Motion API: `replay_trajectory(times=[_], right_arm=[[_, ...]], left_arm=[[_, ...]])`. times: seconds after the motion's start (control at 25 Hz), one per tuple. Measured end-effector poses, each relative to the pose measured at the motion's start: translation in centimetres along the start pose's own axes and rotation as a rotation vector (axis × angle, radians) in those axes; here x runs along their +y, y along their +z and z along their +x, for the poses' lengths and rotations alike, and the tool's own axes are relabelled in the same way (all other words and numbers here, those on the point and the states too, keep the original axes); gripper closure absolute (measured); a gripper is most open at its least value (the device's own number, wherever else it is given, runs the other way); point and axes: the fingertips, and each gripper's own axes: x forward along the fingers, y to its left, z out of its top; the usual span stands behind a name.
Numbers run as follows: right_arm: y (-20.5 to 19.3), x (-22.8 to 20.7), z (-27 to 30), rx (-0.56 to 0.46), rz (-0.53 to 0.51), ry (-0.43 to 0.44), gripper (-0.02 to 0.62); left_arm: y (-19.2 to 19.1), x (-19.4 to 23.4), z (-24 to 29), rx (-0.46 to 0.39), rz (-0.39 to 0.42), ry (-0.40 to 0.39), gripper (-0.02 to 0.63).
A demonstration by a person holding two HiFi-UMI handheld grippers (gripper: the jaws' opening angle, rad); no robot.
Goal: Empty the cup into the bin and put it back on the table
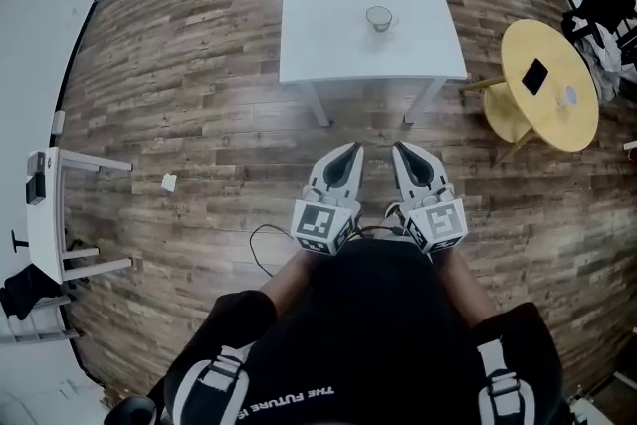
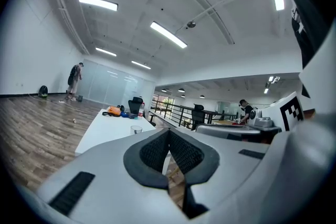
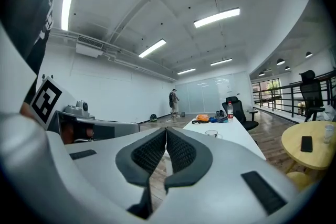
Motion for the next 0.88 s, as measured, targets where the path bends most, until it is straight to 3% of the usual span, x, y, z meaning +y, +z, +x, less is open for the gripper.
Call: replay_trajectory(times=[0.36, 0.64, 0.88], right_arm=[[-0.9, -7.4, 5.7, -0.001, 0.003, -0.077, 0.578], [-1.2, -17.0, 14.0, 0.017, -0.03, -0.052, 0.578], [-0.6, -25.2, 20.0, 0.036, -0.01, -0.009, 0.578]], left_arm=[[-0.2, 4.4, 7.2, 0.005, 0.014, -0.012, 0.588], [0.4, 8.5, 19.5, 0.038, 0.059, -0.031, 0.588], [1.2, 11.7, 29.6, 0.081, 0.075, 0.003, 0.588]])
